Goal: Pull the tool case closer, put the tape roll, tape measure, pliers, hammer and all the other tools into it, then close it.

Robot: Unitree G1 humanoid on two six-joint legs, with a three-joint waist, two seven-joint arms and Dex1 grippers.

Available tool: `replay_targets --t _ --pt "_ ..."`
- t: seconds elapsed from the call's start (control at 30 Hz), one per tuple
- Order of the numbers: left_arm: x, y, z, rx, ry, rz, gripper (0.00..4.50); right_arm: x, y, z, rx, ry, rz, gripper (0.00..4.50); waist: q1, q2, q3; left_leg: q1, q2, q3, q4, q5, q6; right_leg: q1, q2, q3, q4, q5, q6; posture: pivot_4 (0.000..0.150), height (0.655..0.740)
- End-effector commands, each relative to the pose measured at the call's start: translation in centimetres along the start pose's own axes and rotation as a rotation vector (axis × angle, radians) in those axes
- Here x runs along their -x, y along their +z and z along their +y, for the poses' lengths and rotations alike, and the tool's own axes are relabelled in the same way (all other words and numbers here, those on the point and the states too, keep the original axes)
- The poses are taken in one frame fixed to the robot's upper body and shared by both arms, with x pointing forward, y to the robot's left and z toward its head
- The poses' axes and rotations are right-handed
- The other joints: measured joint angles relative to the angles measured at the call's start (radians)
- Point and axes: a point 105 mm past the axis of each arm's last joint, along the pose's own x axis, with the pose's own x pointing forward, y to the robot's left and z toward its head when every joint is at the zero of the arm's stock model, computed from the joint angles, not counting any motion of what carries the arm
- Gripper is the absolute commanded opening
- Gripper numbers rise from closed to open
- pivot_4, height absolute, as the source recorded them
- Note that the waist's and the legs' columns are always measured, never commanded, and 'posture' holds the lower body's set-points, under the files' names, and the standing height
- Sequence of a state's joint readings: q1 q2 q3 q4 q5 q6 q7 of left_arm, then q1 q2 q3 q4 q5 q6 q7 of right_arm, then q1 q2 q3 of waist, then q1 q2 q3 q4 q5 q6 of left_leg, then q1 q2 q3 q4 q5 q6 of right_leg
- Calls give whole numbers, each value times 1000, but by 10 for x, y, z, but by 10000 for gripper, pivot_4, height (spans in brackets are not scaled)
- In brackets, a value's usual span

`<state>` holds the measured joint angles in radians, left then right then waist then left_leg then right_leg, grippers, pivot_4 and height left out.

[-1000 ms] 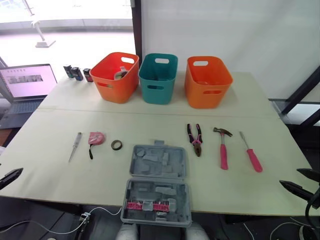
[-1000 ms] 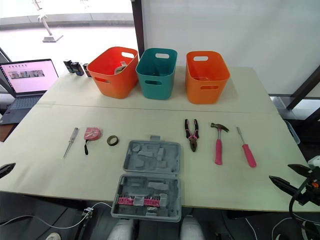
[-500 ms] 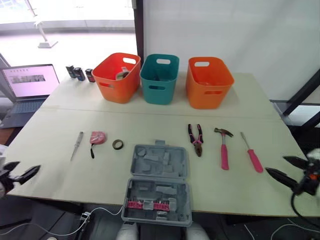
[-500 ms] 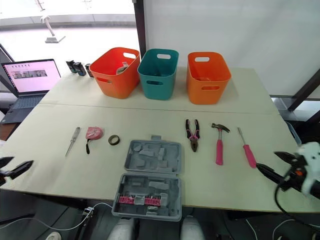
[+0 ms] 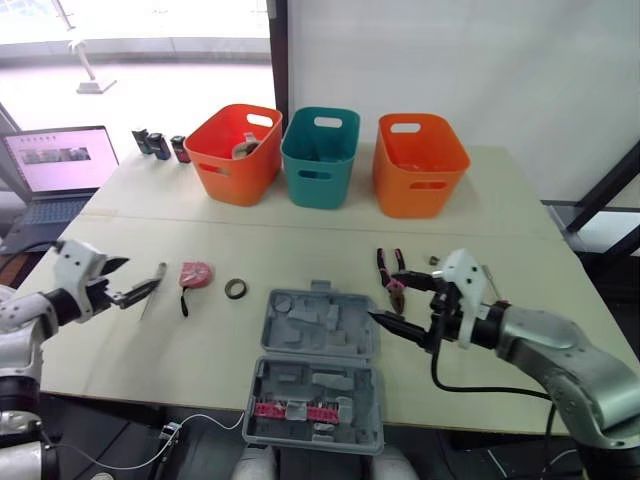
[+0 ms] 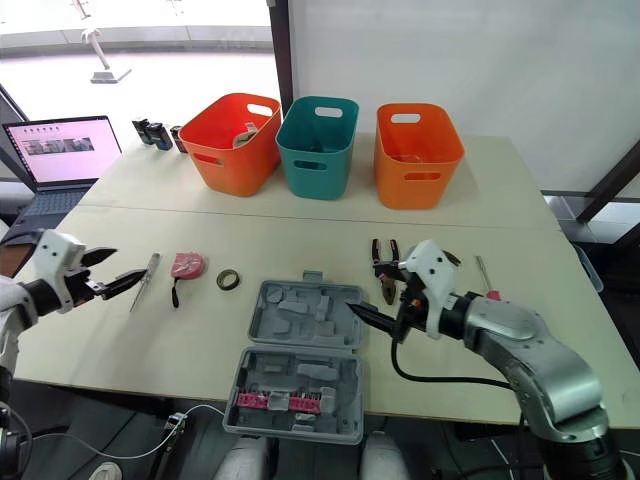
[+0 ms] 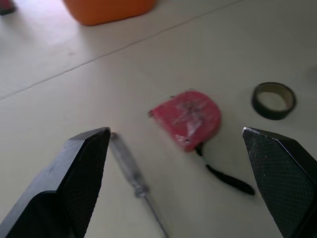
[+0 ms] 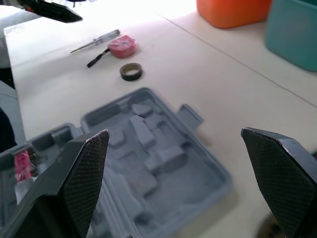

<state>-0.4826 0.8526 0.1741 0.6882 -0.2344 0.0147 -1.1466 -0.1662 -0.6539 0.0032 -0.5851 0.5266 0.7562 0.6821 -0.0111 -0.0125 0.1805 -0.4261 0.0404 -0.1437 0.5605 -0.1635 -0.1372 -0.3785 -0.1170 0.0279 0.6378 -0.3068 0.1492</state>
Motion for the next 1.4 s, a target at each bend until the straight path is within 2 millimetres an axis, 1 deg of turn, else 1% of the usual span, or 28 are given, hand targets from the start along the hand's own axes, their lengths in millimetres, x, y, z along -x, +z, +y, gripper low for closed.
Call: replay_targets --t 0.03,0.1,0.2,0.27,0.4,0.47,0.53,0.67,0.83,0.97,1.07,1.2,1.3,1.33,1.4 --pt "-9 11 -13 -100 -189 58 44629 -6 6 8 51 35 -13 45000 -2 0 0 0 0 0 0 0 0 0 0 0 0 0 0 1500 7400" --pt "-14 11 -17 -130 -258 91 44629 -10 7 9 55 40 -18 45000 -8 0 0 0 0 0 1 1 0 0 0 0 1 0 0 1500 7400" --pt "-31 12 -27 -200 -374 152 44629 -16 8 9 70 26 -22 45000 -10 0 0 0 0 0 1 1 0 -2 0 0 4 0 0 1500 7400" --pt "-41 15 -28 -208 -404 171 44629 -19 11 8 69 11 -33 45000 -8 -1 0 0 0 0 1 1 1 -4 0 0 9 -1 1 1500 7400" --pt "-52 13 -33 -239 -455 224 44629 -21 14 9 48 -13 -57 45000 -10 -1 0 -1 1 0 1 3 1 -6 1 0 11 -1 1 1500 7400" --pt "-62 15 -37 -228 -466 224 44629 -20 11 7 42 -40 -48 45000 -9 -1 0 -1 1 0 1 3 1 -6 1 0 11 -1 1 1500 7400" --pt "-72 13 -45 -242 -500 265 44629 -17 6 4 39 -79 -35 45000 -4 -1 1 -1 1 0 1 3 1 -6 1 0 12 -1 1 1500 7400" --pt "-87 9 -55 -254 -521 300 44629 -14 3 2 26 -138 -29 45000 -6 -2 1 -1 0 0 1 3 1 -5 1 0 12 -1 1 1500 7400" --pt "-96 -1 -55 -301 -479 372 44629 -13 1 6 12 -173 -27 45000 -11 -3 1 -1 1 0 1 4 1 -7 1 0 14 -1 1 1500 7400" --pt "-102 1 -54 -351 -453 395 44629 -10 -2 8 3 -199 -19 45000 -8 -3 1 -1 1 0 1 4 1 -6 1 0 14 -1 1 1500 7400" --pt "-106 4 -56 -364 -466 397 36493 -8 -4 8 -1 -221 -13 45000 -4 -3 2 -1 1 0 1 4 1 -6 1 0 14 -1 1 1500 7400" --pt "-107 5 -57 -375 -465 396 16960 -9 -7 9 -2 -233 -4 45000 -6 -4 2 -1 1 0 1 4 0 -6 1 0 14 -1 1 1500 7400" --pt "-110 12 -57 -385 -461 368 1736 -10 -7 10 -7 -238 -6 45000 -8 -4 2 -1 1 0 1 4 0 -6 1 0 14 -1 1 1500 7400" --pt "-110 14 -57 -390 -466 363 732 -10 -7 10 -7 -238 -5 45000 -8 -4 2 -1 1 0 1 4 0 -6 1 0 14 -1 1 1500 7400" --pt "-109 16 -57 -399 -475 361 732 -11 -8 10 -9 -238 -4 45000 -7 -4 2 -1 1 0 1 4 0 -6 1 0 14 -1 1 1500 7400"
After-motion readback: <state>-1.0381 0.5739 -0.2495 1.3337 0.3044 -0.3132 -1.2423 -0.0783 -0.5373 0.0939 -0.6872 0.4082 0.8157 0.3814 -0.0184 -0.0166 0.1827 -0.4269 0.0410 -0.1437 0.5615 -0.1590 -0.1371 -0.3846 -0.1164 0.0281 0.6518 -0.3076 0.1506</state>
